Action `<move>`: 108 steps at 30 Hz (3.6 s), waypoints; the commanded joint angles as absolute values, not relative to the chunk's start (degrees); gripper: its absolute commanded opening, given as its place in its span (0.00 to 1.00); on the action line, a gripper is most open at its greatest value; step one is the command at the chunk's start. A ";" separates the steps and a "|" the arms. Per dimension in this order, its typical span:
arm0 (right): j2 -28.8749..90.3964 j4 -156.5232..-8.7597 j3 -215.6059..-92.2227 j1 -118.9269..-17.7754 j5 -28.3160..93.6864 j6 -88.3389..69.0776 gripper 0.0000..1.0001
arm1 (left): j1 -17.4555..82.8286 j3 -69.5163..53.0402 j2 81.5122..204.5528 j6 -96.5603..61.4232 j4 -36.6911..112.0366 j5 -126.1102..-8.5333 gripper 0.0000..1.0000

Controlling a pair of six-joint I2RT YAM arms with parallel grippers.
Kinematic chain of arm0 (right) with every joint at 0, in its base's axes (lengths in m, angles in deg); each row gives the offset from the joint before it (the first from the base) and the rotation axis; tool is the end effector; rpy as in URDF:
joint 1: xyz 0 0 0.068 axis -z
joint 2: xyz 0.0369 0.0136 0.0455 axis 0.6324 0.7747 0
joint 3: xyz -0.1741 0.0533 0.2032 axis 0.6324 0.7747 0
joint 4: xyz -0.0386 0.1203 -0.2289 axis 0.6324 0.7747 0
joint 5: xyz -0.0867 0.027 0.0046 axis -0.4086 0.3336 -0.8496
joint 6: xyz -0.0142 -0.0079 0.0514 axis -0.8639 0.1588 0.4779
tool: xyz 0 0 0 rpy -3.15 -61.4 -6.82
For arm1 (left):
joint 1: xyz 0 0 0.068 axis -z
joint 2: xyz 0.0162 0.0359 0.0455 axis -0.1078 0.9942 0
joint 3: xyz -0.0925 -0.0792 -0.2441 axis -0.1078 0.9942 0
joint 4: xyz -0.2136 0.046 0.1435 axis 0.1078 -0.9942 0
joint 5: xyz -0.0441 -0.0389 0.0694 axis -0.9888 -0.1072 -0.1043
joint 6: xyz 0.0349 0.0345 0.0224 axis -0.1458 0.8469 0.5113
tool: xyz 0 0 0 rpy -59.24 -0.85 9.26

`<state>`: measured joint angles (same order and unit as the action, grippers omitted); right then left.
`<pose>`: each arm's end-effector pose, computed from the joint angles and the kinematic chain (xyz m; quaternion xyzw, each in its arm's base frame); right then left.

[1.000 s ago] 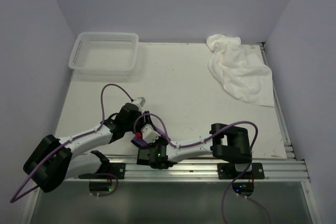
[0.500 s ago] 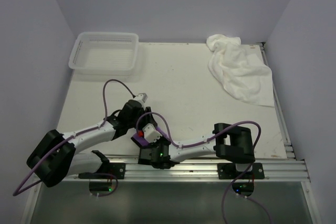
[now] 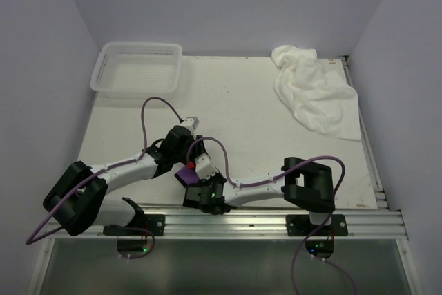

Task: Roll the towels
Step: Roll the towel

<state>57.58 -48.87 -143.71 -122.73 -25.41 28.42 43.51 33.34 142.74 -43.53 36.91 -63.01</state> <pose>0.0663 0.3391 0.1495 -0.2512 0.8642 -0.0911 0.4263 0.1964 -0.1527 0.1647 0.0119 0.9172 -0.2665 0.2961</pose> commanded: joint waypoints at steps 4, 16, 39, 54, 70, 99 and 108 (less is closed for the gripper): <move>55.50 -49.13 -143.76 -122.63 -25.14 31.37 0.00 | 43.89 32.20 144.97 -41.41 36.62 -59.33 0.47; 56.11 -49.05 -144.20 -122.63 -24.35 31.63 0.00 | 43.89 29.31 147.43 -38.16 42.94 -55.64 0.23; 37.07 -64.84 -131.29 -118.24 -12.49 28.39 0.52 | 43.80 41.25 150.42 -39.91 60.18 -57.04 0.06; 20.61 -85.59 -111.51 -102.69 6.12 45.13 0.52 | 44.33 44.59 149.89 -42.11 63.52 -56.60 0.01; 31.51 -105.03 -103.42 -96.88 17.58 61.33 0.52 | 44.59 46.35 149.72 -42.90 65.63 -56.60 0.00; 39.85 -115.05 -103.51 -96.97 22.67 68.37 0.50 | 45.21 47.58 150.07 -43.69 66.68 -55.55 0.00; 39.42 -111.72 -104.38 -97.06 23.20 64.69 0.16 | 45.39 47.23 150.15 -43.34 66.16 -55.37 0.00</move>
<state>39.81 -113.26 -102.77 -96.94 22.26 66.58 44.91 46.06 149.99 -43.92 68.52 -57.04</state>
